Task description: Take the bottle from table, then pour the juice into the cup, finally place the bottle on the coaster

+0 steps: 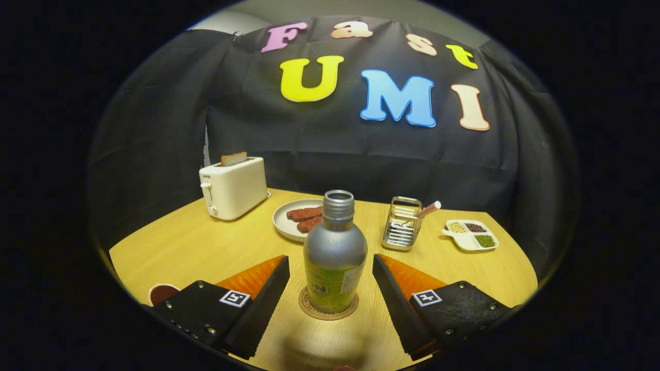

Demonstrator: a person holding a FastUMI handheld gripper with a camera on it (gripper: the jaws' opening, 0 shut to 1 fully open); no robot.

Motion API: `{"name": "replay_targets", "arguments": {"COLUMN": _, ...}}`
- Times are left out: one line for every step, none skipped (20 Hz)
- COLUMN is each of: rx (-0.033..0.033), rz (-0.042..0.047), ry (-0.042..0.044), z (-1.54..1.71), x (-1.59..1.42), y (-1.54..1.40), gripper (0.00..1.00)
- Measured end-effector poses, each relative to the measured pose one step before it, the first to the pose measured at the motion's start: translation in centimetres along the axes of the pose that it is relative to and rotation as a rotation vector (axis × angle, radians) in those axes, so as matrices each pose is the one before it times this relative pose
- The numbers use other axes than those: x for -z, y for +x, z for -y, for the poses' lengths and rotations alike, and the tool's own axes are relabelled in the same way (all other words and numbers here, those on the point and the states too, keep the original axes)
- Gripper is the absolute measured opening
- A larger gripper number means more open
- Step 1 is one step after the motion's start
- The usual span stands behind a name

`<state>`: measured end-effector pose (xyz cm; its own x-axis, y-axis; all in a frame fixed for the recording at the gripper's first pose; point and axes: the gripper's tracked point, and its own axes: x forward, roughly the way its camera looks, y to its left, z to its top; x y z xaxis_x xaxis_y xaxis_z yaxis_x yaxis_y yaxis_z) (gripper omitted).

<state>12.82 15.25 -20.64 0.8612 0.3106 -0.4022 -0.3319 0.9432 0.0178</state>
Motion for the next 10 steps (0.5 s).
{"name": "replay_targets", "arguments": {"rx": 0.01578, "rz": 0.02352, "ry": -0.00637, "z": 0.390, "x": -1.365, "y": -1.182, "gripper": 0.98}}
{"name": "replay_targets", "arguments": {"rx": 0.02175, "rz": 0.02044, "ry": -0.00811, "z": 0.428, "x": -1.217, "y": -1.058, "gripper": 0.99}}
{"name": "replay_targets", "arguments": {"rx": 0.02090, "rz": 0.01385, "ry": -0.00914, "z": 0.505, "x": -1.126, "y": -1.078, "gripper": 0.99}}
{"name": "replay_targets", "arguments": {"rx": 0.01781, "rz": 0.00621, "ry": -0.00543, "z": 0.380, "x": -0.851, "y": -0.973, "gripper": 0.98}}
{"name": "replay_targets", "arguments": {"rx": 0.01321, "rz": 0.00398, "ry": 0.00029, "z": 0.382, "x": -0.867, "y": -1.024, "gripper": 0.98}}
{"name": "replay_targets", "arguments": {"rx": 0.00011, "rz": 0.01183, "ry": 0.00943, "z": 0.007, "x": -0.965, "y": -0.984, "gripper": 0.98}}
{"name": "replay_targets", "arguments": {"rx": -0.00199, "rz": 0.01801, "ry": 0.00871, "z": 0.002, "x": -1.125, "y": -1.065, "gripper": 0.98}}
{"name": "replay_targets", "arguments": {"rx": 0.00566, "rz": 0.01901, "ry": 0.00530, "z": 0.246, "x": -0.934, "y": -1.064, "gripper": 0.98}}
{"name": "replay_targets", "arguments": {"rx": 0.00885, "rz": 0.02096, "ry": 0.00245, "z": 0.198, "x": -1.015, "y": -1.179, "gripper": 0.98}}
{"name": "replay_targets", "arguments": {"rx": 0.00729, "rz": 0.01980, "ry": 0.00545, "z": 0.077, "x": -0.838, "y": -1.256, "gripper": 0.98}}
